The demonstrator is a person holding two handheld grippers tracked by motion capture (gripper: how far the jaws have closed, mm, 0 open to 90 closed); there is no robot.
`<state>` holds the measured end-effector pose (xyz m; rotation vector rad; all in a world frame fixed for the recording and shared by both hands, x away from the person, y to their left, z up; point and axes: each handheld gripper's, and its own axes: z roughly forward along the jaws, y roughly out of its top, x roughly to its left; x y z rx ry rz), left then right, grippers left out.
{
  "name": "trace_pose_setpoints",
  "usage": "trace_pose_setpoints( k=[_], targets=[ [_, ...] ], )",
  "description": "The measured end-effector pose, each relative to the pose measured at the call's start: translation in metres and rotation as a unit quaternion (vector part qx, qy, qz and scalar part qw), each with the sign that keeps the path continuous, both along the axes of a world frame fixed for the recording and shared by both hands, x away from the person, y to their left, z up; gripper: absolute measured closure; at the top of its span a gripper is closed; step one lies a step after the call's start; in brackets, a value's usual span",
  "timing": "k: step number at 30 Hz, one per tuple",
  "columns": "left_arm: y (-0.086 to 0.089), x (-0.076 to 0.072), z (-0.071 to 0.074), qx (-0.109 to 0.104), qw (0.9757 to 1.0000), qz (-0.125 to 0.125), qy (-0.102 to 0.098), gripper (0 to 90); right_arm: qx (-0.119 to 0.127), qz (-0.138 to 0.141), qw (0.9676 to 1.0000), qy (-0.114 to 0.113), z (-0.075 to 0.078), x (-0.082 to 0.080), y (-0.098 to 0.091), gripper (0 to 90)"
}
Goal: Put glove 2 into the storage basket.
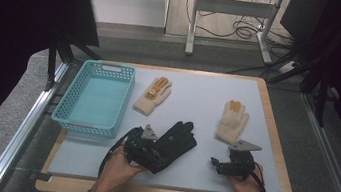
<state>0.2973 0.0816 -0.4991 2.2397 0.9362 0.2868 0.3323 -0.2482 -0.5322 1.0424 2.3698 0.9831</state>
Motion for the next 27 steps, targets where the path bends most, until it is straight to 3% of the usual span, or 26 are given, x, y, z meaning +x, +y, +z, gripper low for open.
trace_pose_setpoints(
  k=[7,11,15,18,21,24,27],
  targets=[
    [-0.030,0.012,-0.012,0.036,0.9993,-0.004,0.001,0.0,0.000,0.000,1.0000,0.000,0.000,0.000,0.000,14.1],
    [-0.032,0.020,-0.023,0.053,0.9985,0.010,0.006,0.0,0.000,0.000,1.0000,0.001,0.000,0.000,0.000,14.1],
    [-0.022,0.029,-0.033,0.040,0.9984,0.027,0.028,0.0,0.000,0.000,1.0000,0.000,0.000,0.000,0.000,14.1],
    [-0.017,0.031,-0.035,0.025,0.9987,0.022,0.039,0.0,0.000,0.000,1.0000,0.000,0.000,0.000,0.000,14.1],
    [-0.026,0.025,-0.035,0.048,0.9983,0.010,0.030,0.0,0.000,0.000,1.0000,0.000,0.000,0.000,0.000,14.1],
    [-0.027,0.025,-0.034,0.048,0.9982,0.007,0.035,0.2,0.000,0.000,1.0000,0.000,0.000,0.000,0.000,14.1],
    [-0.022,0.026,-0.030,0.044,0.9983,0.013,0.035,11.4,0.000,0.000,1.0000,0.000,0.000,0.000,0.000,14.1]
  ],
)
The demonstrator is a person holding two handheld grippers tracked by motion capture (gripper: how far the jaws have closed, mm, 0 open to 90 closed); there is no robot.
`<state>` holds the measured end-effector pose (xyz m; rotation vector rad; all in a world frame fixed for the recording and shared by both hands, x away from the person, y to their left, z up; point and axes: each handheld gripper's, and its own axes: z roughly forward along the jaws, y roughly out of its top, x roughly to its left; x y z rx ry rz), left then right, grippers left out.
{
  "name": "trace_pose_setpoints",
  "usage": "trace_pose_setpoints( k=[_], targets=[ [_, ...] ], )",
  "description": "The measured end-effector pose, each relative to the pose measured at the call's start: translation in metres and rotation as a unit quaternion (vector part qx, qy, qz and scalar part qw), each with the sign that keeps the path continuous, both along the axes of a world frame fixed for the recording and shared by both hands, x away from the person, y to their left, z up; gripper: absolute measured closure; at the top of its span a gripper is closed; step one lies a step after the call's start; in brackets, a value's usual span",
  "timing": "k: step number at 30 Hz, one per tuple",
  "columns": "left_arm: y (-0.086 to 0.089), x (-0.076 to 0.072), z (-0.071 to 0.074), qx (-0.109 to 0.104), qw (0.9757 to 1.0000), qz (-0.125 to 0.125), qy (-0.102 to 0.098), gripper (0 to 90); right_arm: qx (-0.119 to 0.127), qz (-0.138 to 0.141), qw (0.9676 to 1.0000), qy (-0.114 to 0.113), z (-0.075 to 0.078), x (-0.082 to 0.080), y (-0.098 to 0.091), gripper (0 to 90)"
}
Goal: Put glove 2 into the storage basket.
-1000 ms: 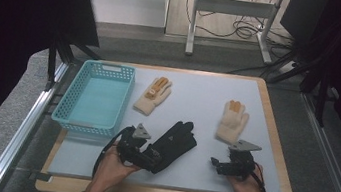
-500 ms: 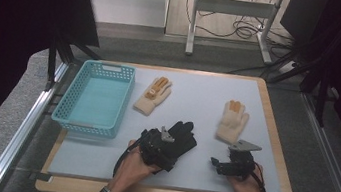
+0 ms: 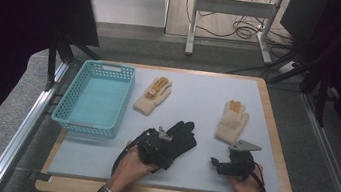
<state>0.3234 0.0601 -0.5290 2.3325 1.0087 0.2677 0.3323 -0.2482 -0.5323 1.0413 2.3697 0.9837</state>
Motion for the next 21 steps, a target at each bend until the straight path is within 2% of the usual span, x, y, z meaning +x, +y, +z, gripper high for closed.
trace_pose_setpoints(
  k=[1,3,6,10,13,16,18,21],
  targets=[
    [0.002,0.000,0.001,-0.003,1.0000,0.000,-0.001,20.5,0.000,0.000,1.0000,0.000,0.000,0.000,0.000,14.1],
    [0.004,0.001,0.004,-0.003,1.0000,-0.002,0.001,23.9,0.000,0.000,1.0000,0.000,0.000,0.000,0.000,14.1],
    [0.007,0.003,0.009,-0.004,1.0000,-0.004,0.002,40.6,0.001,-0.001,1.0000,0.001,0.000,0.000,0.000,14.1],
    [0.010,0.006,0.014,-0.010,0.9999,-0.005,0.008,57.4,0.000,0.000,1.0000,0.000,0.000,0.000,0.000,14.1],
    [0.012,0.004,0.016,-0.016,0.9998,-0.009,-0.003,63.8,0.001,-0.001,1.0000,0.001,0.000,0.000,0.000,14.1],
    [0.012,0.002,0.019,-0.008,0.9997,-0.005,-0.022,67.4,0.001,-0.001,1.0000,0.001,0.000,0.000,0.000,14.1],
    [0.015,0.002,0.023,-0.019,0.9995,-0.004,-0.026,69.9,0.000,0.000,1.0000,0.000,0.000,0.000,0.000,14.1],
    [0.018,0.004,0.030,-0.023,0.9993,0.003,-0.030,70.2,0.001,-0.001,1.0000,0.001,0.000,0.000,0.000,14.1]
  ],
)
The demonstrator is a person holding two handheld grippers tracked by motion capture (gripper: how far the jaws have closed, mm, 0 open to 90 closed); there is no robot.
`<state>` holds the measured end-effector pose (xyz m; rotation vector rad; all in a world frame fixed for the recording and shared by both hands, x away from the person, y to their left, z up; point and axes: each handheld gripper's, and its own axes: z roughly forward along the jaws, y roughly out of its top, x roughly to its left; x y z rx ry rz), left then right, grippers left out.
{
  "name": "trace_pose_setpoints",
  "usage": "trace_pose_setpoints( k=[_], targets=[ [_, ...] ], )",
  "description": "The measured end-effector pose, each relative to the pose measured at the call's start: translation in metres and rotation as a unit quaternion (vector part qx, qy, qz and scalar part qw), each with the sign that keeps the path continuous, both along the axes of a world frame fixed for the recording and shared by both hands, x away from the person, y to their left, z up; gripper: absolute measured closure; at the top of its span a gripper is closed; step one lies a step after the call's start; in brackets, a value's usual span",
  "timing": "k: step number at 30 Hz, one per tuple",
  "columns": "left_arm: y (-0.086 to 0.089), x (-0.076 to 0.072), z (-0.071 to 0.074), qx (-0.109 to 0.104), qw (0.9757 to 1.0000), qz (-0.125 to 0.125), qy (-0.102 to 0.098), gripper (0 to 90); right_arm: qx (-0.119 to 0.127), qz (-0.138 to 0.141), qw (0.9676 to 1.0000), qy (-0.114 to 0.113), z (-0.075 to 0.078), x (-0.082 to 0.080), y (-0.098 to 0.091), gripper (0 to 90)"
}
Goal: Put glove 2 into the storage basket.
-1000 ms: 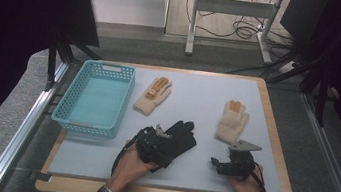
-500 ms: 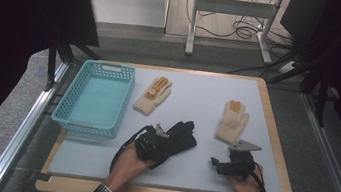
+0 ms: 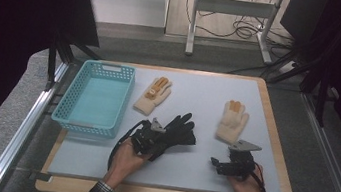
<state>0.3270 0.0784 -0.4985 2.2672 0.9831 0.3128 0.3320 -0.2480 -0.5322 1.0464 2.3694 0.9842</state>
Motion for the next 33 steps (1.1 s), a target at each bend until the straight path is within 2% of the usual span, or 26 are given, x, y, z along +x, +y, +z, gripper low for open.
trace_pose_setpoints(
  k=[5,9,18,24,27,33],
  targets=[
    [0.004,0.003,0.006,0.003,0.9999,0.011,-0.006,70.5,0.000,0.000,1.0000,0.000,0.000,0.000,0.000,14.1],
    [0.010,0.006,0.014,-0.004,0.9997,0.021,-0.015,70.5,-0.001,0.001,1.0000,-0.001,0.000,0.000,0.000,14.1],
    [0.034,0.018,0.047,-0.008,0.9976,0.054,-0.043,70.0,-0.001,0.001,1.0000,-0.001,0.000,0.000,0.000,14.1],
    [0.059,0.029,0.070,0.003,0.9943,0.089,-0.059,69.9,-0.001,0.001,1.0000,-0.001,0.000,0.000,0.000,14.1],
    [0.075,0.035,0.077,0.010,0.9918,0.110,-0.065,69.9,0.000,0.001,1.0000,-0.001,0.000,0.000,0.000,14.1],
    [0.111,0.046,0.086,0.003,0.9850,0.160,-0.064,69.8,0.000,0.001,1.0000,-0.001,0.000,0.000,0.000,14.1]
  ],
)
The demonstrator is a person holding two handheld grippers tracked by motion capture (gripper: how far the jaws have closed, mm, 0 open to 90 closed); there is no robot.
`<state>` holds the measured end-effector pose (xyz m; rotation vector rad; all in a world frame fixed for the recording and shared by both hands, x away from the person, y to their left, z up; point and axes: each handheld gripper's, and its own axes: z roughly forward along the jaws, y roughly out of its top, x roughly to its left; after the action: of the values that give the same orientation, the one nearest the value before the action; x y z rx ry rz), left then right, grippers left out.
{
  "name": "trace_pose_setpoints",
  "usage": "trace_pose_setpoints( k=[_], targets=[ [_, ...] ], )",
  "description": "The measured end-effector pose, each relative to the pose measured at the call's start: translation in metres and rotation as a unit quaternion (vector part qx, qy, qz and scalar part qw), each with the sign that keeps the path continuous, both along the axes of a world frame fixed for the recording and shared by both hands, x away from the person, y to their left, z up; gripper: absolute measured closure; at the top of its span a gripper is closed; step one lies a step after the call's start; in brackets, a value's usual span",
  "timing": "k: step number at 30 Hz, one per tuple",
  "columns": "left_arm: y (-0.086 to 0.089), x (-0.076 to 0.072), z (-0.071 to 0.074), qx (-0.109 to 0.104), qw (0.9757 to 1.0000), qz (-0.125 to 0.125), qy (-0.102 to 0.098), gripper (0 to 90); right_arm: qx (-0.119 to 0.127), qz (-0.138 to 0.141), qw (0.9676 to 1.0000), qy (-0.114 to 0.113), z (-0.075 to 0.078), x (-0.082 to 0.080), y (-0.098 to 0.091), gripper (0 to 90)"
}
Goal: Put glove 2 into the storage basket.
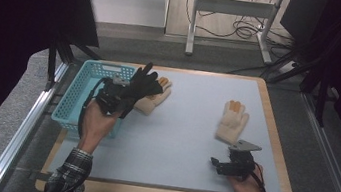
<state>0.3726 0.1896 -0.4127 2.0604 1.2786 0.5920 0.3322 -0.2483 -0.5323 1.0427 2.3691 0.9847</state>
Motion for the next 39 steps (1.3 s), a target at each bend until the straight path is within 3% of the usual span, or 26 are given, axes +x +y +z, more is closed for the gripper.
trace_pose_setpoints(
  k=[6,11,20,22,26,28,30,32,34,37,39],
  targets=[
    [0.040,0.010,-0.005,0.002,0.9982,0.058,0.016,69.4,0.000,0.000,1.0000,0.000,0.000,0.000,0.000,14.1],
    [0.073,0.021,-0.019,0.007,0.9930,0.110,0.041,69.0,0.000,0.000,1.0000,0.000,0.000,0.000,0.000,14.1],
    [0.114,0.045,-0.051,0.033,0.9769,0.182,0.107,68.0,0.000,0.000,1.0000,0.000,0.000,0.000,0.000,14.1],
    [0.118,0.051,-0.058,0.038,0.9729,0.192,0.123,67.7,0.000,0.000,1.0000,0.000,0.000,0.000,0.000,14.1],
    [0.120,0.061,-0.069,0.053,0.9680,0.196,0.148,66.9,0.001,0.000,1.0000,0.000,0.000,0.000,0.000,14.1],
    [0.119,0.066,-0.074,0.071,0.9650,0.199,0.156,66.2,0.001,0.000,1.0000,0.000,0.000,0.000,0.000,14.1],
    [0.119,0.070,-0.078,0.092,0.9603,0.206,0.164,64.4,0.001,0.000,1.0000,0.000,0.000,0.000,0.000,14.1],
    [0.119,0.073,-0.080,0.114,0.9572,0.209,0.165,58.9,0.001,0.000,1.0000,0.000,0.000,0.000,0.000,14.1],
    [0.120,0.074,-0.081,0.129,0.9549,0.203,0.173,46.1,0.001,0.000,1.0000,0.000,0.000,0.000,0.000,14.1],
    [0.120,0.073,-0.079,0.130,0.9568,0.185,0.183,22.3,0.001,0.001,1.0000,0.000,0.000,0.000,0.000,14.1],
    [0.120,0.071,-0.075,0.121,0.9581,0.174,0.193,13.8,0.001,0.001,1.0000,0.000,0.000,0.000,0.000,14.1]
  ],
)
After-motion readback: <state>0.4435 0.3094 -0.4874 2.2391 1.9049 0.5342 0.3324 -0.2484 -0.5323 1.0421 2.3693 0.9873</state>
